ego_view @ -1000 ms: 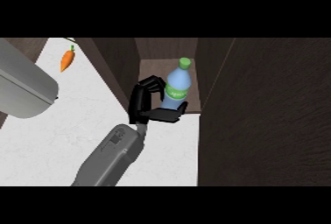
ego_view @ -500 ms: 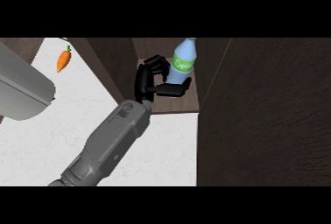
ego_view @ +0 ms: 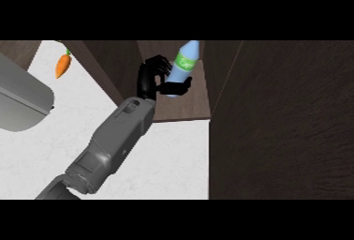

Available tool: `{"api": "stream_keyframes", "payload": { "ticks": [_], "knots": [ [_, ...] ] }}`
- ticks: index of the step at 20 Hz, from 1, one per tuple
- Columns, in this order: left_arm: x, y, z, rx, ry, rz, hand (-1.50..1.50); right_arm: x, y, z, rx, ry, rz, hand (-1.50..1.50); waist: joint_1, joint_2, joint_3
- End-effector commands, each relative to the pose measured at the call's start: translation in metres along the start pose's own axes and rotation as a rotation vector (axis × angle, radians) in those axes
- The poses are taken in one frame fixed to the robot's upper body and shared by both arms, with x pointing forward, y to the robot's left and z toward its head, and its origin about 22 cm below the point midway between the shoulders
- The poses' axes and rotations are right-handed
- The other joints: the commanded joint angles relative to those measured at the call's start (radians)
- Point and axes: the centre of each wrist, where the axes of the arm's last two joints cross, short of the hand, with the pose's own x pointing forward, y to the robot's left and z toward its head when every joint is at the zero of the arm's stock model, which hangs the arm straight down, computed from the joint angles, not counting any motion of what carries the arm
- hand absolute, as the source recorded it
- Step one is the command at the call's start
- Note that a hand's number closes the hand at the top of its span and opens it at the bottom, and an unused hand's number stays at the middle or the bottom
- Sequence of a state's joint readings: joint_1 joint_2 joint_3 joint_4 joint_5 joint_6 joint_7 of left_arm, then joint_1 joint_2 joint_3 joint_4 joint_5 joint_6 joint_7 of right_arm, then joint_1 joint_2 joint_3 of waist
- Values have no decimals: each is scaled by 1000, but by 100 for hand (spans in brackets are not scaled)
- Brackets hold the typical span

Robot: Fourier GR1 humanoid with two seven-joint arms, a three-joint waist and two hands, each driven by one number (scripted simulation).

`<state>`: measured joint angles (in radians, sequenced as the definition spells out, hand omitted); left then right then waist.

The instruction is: Pick up the bottled water, place it into the cabinet and close the cabinet

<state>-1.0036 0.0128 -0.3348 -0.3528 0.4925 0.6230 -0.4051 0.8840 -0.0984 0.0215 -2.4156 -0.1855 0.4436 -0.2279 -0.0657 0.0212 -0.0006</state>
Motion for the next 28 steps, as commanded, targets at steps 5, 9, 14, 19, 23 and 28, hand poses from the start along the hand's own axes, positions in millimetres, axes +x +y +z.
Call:
{"api": "stream_keyframes", "payload": {
  "ticks": [5, 9, 14, 19, 23, 28],
  "knots": [
    [0, 20, -19, 136, 23, 4, 150, 11, 0, -1, -8, -55, -43, -150, -19, 9, -1],
    [-3, 27, -22, 126, -46, -121, -150, 0, 5, -5, 26, -56, -77, -150, -28, 13, -1],
    [2, 24, -25, 175, -97, -203, -150, 6, 2, -4, 51, -41, -46, -150, -41, 21, -1],
    [12, 20, -29, 156, -95, -150, -150, 10, 7, 1, 66, -37, -69, -150, -42, 14, -2],
    [26, 29, -39, 52, -179, -53, -150, 6, 3, 1, 41, -47, -87, -150, -26, 11, -2],
    [34, 8, -32, 18, -255, 115, -150, 9, 4, 3, 80, -40, -83, -150, -16, 6, -2]
  ]
}}
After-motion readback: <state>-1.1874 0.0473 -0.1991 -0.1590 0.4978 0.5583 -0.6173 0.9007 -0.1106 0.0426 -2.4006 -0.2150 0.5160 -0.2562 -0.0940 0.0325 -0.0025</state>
